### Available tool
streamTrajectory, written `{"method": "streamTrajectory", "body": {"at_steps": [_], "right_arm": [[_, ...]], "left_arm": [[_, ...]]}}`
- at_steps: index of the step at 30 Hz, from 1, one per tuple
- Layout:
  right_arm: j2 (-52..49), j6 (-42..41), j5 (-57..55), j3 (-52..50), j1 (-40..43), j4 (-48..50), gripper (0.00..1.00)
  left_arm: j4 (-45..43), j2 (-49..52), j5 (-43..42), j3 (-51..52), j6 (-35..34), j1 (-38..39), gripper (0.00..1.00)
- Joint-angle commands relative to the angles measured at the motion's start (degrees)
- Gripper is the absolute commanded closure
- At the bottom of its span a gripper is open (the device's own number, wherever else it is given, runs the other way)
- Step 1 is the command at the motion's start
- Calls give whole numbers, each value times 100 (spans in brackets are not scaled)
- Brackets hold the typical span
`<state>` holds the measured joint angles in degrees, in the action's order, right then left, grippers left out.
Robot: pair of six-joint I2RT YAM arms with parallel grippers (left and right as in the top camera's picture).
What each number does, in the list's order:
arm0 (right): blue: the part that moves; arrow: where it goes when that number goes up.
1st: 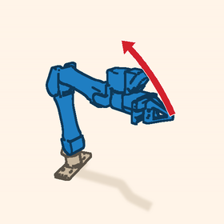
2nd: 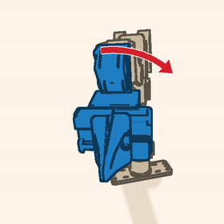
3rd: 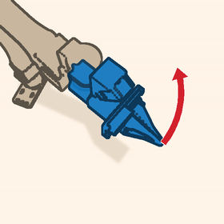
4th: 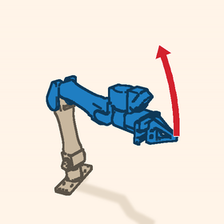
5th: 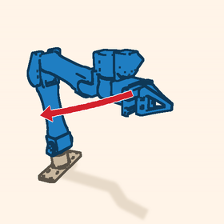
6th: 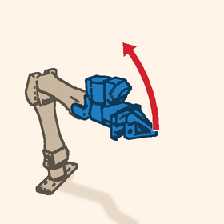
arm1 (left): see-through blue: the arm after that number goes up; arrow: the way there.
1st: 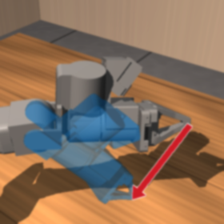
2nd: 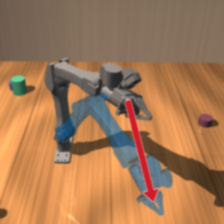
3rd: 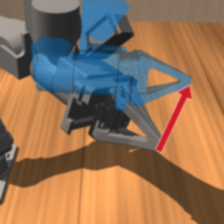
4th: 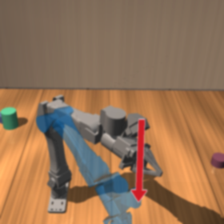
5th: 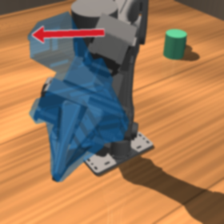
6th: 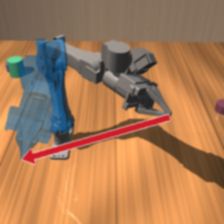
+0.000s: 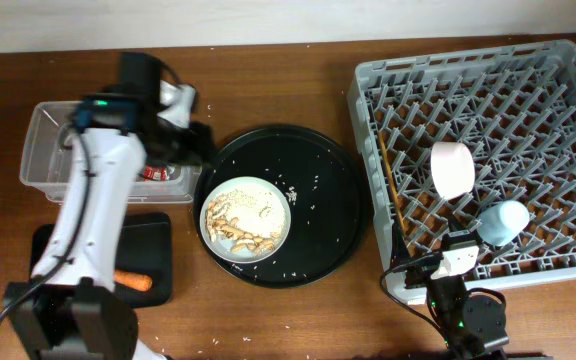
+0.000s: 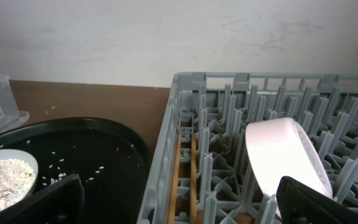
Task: Sort waste into correct bins and load items into the dishwasher rack
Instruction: 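Grasp the white plate with the left gripper and lift it, then tip the plate over the black tray to dump the food scraps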
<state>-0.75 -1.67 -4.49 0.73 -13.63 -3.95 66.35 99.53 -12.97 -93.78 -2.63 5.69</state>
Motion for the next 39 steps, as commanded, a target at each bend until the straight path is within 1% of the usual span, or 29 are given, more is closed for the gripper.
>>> {"method": "streamTrajectory", "body": {"at_steps": [1,2,4,5,6,8,9,10,11,12,14,15,17,18,21,22,23,26,27,29,31,33,34,35,36,39], "right_arm": [[35,-31,-7,-42,20,-17,2],[35,-31,-7,-42,20,-17,2],[35,-31,-7,-42,20,-17,2],[33,-31,-7,-42,20,-17,2],[35,-31,-7,-42,20,-17,2],[33,-31,-7,-42,20,-17,2],[35,-31,-7,-42,20,-17,2],[35,-31,-7,-42,20,-17,2],[35,-31,-7,-42,20,-17,2],[35,-31,-7,-42,20,-17,2],[35,-31,-7,-42,20,-17,2],[33,-31,-7,-42,20,-17,2],[33,-31,-7,-42,20,-17,2],[33,-31,-7,-42,20,-17,2],[35,-31,-7,-42,20,-17,2],[35,-31,-7,-42,20,-17,2],[35,-31,-7,-42,20,-17,2],[35,-31,-7,-42,20,-17,2],[35,-31,-7,-42,20,-17,2],[35,-31,-7,-42,20,-17,2],[33,-31,-7,-42,20,-17,2],[35,-31,-7,-42,20,-17,2],[35,-31,-7,-42,20,-17,2],[35,-31,-7,-42,20,-17,2],[35,-31,-7,-42,20,-17,2],[35,-31,-7,-42,20,-17,2]], "left_arm": [[-195,-2,-68,1032,-129,1408,34],[-450,-2,192,1364,-551,1847,37],[-1025,-2,728,1886,-1252,2612,64],[-1189,0,1045,2022,-1399,2916,65],[-1355,0,1606,2155,-1545,3283,65],[-1620,136,2481,2304,-1602,3866,65],[-1650,286,2437,2304,-1600,3877,65],[-1650,437,2437,2304,-1596,3877,68],[-1690,627,2260,2304,-1399,3880,69],[-1823,850,1921,2304,-1032,3886,71],[-1797,1132,2142,2306,-968,3888,72],[-1893,1257,2140,2304,-968,3888,75],[-1928,1366,2138,2306,-966,3888,93],[-1926,1373,2140,2304,-933,3888,100],[-1698,1340,2138,2188,-868,3888,100],[-1370,1198,2347,1963,-1252,3888,100],[-1222,990,2490,1845,-1427,3888,100],[-874,-2,2483,1742,-1469,3888,100],[-647,-409,2479,1742,-1471,3888,100],[-280,-911,2479,1742,-1471,3888,100],[258,-1349,2479,1742,-1703,3888,100],[844,-1801,2135,1742,-1858,3803,100],[1255,-2039,1679,1742,-1858,3497,100],[1456,-2111,1545,1744,-1851,3265,100],[1687,-2153,1554,1744,-1805,2968,100],[1814,-2151,1589,1784,-1646,2549,100]]}}
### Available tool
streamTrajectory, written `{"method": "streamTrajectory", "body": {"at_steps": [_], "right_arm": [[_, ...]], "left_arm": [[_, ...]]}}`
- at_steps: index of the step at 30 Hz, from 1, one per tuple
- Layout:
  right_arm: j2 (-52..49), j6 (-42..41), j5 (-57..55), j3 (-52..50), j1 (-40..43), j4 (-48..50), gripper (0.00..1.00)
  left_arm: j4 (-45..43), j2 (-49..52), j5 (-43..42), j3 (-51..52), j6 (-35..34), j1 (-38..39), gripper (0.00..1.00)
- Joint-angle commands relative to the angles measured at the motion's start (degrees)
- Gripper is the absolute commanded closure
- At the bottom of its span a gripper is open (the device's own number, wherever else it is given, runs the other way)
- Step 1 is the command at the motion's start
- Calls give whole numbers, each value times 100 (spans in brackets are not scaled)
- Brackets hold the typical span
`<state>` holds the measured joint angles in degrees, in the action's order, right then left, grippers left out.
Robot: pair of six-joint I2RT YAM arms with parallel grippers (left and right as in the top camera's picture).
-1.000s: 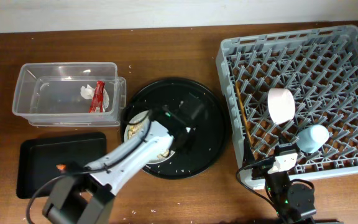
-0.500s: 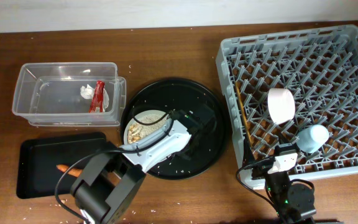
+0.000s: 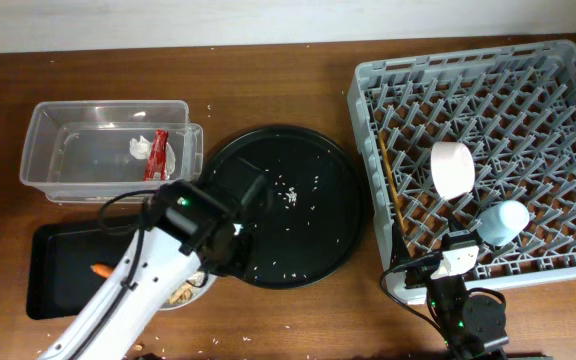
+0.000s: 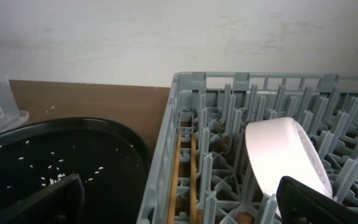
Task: Sort waste into correct bins and load items into the dishwasher rack
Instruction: 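Tip the plate over the black tray to dump the food scraps, then carry the empty plate to the dish rack and stand it upright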
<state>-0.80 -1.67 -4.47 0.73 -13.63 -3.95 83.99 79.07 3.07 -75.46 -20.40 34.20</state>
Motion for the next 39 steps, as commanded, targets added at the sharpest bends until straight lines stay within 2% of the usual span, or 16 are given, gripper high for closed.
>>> {"method": "streamTrajectory", "body": {"at_steps": [1,4,7,10,15,18,20,22,27,28,29,30,31,34,37,39], "right_arm": [[39,-31,-9,-42,20,-17,2],[37,-31,-9,-42,20,-17,2],[39,-31,-9,-42,20,-17,2],[39,-31,-9,-42,20,-17,2],[39,-31,-9,-42,20,-17,2],[37,-31,-9,-42,20,-17,2],[39,-31,-9,-42,20,-17,2],[39,-31,-9,-42,20,-17,2],[39,-31,-9,-42,20,-17,2],[39,-31,-9,-42,20,-17,2],[39,-31,-9,-42,20,-17,2],[39,-31,-9,-42,20,-17,2],[39,-31,-9,-42,20,-17,2],[39,-31,-9,-42,20,-17,2],[39,-31,-9,-42,20,-17,2],[39,-31,-9,-42,20,-17,2]], "left_arm": [[44,-105,-4,-44,225,-501,100],[46,-105,-153,-33,704,-1388,100],[-177,-105,-1003,-13,1631,-2601,100],[-695,-105,-2122,280,2538,-3668,100],[-1281,-105,-4017,1504,3866,-5482,100],[-1220,-284,-4854,1517,4266,-6406,100],[-1102,-625,-5845,1517,4597,-7001,100],[-1078,-1038,-6354,1517,4605,-7388,100],[-697,-1416,-6883,1574,4697,-8400,100],[-529,-1416,-7193,1698,4953,-8609,100],[-229,-1416,-7665,1860,5508,-8880,100],[111,-1416,-7783,1930,6000,-9254,100],[153,-1416,-7790,1930,6177,-9492,100],[173,-1419,-7814,1926,6234,-9230,100],[68,-1432,-7617,1311,6096,-8303,100],[-1456,-1432,-7202,621,4535,-6518,100]]}}
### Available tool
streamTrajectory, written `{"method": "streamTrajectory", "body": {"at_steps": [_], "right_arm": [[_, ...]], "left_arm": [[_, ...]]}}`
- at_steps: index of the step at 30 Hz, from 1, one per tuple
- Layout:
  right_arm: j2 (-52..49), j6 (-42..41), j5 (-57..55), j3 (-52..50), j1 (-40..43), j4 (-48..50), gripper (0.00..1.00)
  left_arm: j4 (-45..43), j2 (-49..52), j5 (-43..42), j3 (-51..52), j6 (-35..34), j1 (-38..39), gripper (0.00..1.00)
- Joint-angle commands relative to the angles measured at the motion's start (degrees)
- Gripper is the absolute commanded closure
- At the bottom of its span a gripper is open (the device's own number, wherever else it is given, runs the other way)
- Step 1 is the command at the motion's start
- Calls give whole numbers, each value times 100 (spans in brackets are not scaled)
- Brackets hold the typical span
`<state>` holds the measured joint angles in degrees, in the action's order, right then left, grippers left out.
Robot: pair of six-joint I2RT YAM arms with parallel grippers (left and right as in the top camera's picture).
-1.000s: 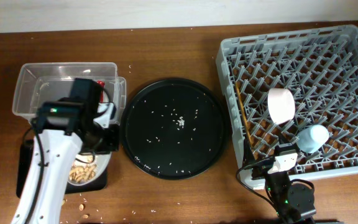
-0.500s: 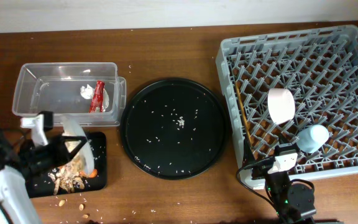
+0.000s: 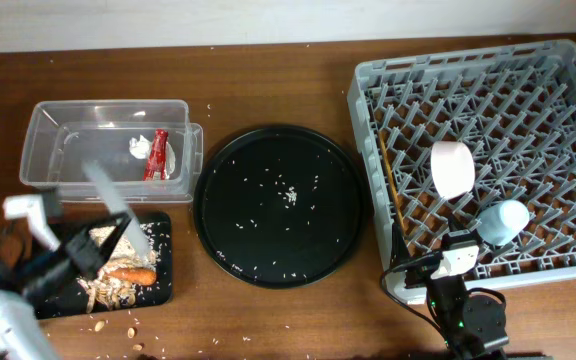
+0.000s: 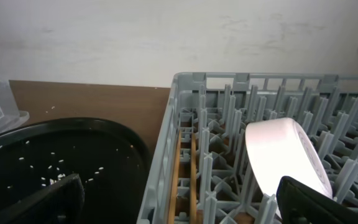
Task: Sort waste into correct bins and load items into the dishwasher rack
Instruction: 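Carry the empty plate to the dish rack and stand it upright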
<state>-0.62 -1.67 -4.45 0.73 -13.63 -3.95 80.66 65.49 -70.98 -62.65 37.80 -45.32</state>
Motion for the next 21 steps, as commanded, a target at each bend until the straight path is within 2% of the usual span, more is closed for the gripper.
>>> {"method": "streamTrajectory", "body": {"at_steps": [1,3,4,5,6,8,9,10,12,14,15,17,18,21], "right_arm": [[22,-31,-11,-42,20,-17,2],[22,-31,-11,-42,20,-17,2],[22,-31,-11,-42,20,-17,2],[22,-31,-11,-42,20,-17,2],[22,-31,-11,-42,20,-17,2],[22,-31,-11,-42,20,-17,2],[22,-31,-11,-42,20,-17,2],[22,-31,-11,-42,20,-17,2],[22,-31,-11,-42,20,-17,2],[22,-31,-11,-42,20,-17,2],[22,-31,-11,-42,20,-17,2],[22,-31,-11,-42,20,-17,2],[22,-31,-11,-42,20,-17,2],[20,-31,-11,-42,20,-17,2]], "left_arm": [[-1998,-63,238,-662,-2026,2070,100],[-4105,153,636,-662,-3694,3412,100],[-5659,492,758,-662,-4531,4336,100],[-6679,793,811,-662,-5101,4833,100],[-8310,1364,807,-662,-6175,5464,100],[-10843,2385,868,-662,-7796,6231,100],[-12509,3211,1279,-664,-8883,6773,100],[-13221,3762,1714,-664,-9407,7147,100],[-13588,4266,2302,-664,-9722,7602,100],[-13492,4476,2909,-664,-9895,8065,100],[-13164,4481,3265,-664,-10126,8214,100],[-12629,4481,3633,-662,-10146,8295,100],[-11989,4487,3832,-662,-10163,8299,100],[-11608,4529,4009,-662,-10135,8299,100]]}}
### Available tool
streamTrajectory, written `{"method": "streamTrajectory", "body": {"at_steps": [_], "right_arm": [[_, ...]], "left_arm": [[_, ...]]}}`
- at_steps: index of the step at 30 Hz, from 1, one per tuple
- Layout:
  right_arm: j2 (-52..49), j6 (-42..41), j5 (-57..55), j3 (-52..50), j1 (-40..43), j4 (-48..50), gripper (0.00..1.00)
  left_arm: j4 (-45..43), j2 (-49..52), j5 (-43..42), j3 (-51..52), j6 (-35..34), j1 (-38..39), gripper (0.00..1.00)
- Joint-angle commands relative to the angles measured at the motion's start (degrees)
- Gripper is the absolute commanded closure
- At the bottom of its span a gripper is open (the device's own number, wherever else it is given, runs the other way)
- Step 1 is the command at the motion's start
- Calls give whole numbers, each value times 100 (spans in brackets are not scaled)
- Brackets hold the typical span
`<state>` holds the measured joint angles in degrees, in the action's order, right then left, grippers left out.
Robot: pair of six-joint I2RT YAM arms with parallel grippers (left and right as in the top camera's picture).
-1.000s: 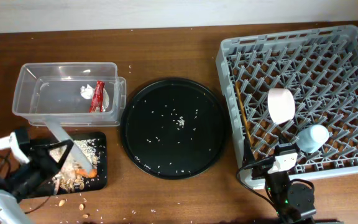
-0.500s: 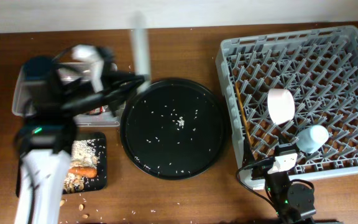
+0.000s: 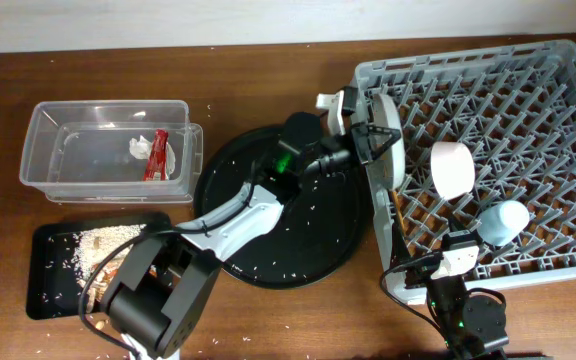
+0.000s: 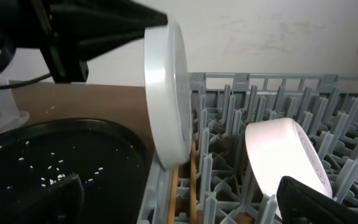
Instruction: Sort waste into correct bins and load items into the dishwasher rack
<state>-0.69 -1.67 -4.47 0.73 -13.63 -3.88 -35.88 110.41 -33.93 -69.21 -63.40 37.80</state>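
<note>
A white bowl (image 3: 386, 140) stands on edge in the leftmost row of the grey dishwasher rack (image 3: 528, 90). My left gripper (image 3: 366, 128) is stretched across the round black tray (image 3: 278, 215) and is shut on the bowl's rim. In the right wrist view the bowl (image 4: 166, 93) hangs from the left gripper (image 4: 146, 22), its lower edge just inside the rack wall (image 4: 157, 193). My right gripper (image 4: 179, 208) is open and empty at the rack's near corner, and it rests low in the overhead view (image 3: 456, 268). Food scraps lie in the black bin (image 3: 43, 270).
A white cup (image 3: 453, 165) and a pale blue cup (image 3: 503, 222) lie in the rack, with wooden chopsticks (image 3: 388, 190) along its left row. The clear bin (image 3: 58, 135) holds a red wrapper (image 3: 156, 155). Rice grains dot the round tray and table.
My left arm was at the far left over the black bin with the bowl. It now reaches right across the round tray and holds the bowl on edge in the rack. The right arm is unchanged.
The bowl of food sat on the round tray while my left gripper was over the clear bin. Then the bowl was off the tray, held beside the black bin. Later the scraps lay in the black bin. Now the emptied bowl is at the rack's left row.
</note>
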Motion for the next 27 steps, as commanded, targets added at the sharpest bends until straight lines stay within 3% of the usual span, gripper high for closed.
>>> {"method": "streamTrajectory", "body": {"at_steps": [1,2,3,5,9,11,13,15,17,19,21,23,27], "right_arm": [[26,-31,-9,-42,20,-24,2],[26,-31,-9,-42,20,-24,2],[28,-31,-9,-42,20,-24,2],[28,-31,-9,-42,20,-24,2],[28,-31,-9,-42,20,-24,2],[28,-31,-9,-42,20,-24,2],[26,-31,-9,-42,20,-24,2],[28,-31,-9,-42,20,-24,2],[26,-31,-9,-42,20,-24,2],[28,-31,-9,-42,20,-24,2],[28,-31,-9,-42,20,-24,2],[28,-31,-9,-42,20,-24,2],[28,-31,-9,-42,20,-24,1]], "left_arm": [[44,37,378,-7,55,-17,93],[50,37,378,-7,216,-50,51],[85,37,299,-9,562,-118,1],[863,-107,116,-28,1119,-374,1],[5154,-1526,264,-584,3648,-1456,1],[7597,-2444,1523,-911,4645,-1648,1],[8620,-3351,2479,-925,4813,-1510,1],[9079,-4140,2830,-925,4846,-1423,1],[9219,-4656,3825,-922,5090,-1434,1],[9237,-5198,3956,-922,6616,-1434,1],[9534,-5512,4142,-828,6996,-1445,0],[8992,-6131,4159,-120,6992,-1768,1],[6948,-8214,3626,2879,6931,-2485,0]]}}
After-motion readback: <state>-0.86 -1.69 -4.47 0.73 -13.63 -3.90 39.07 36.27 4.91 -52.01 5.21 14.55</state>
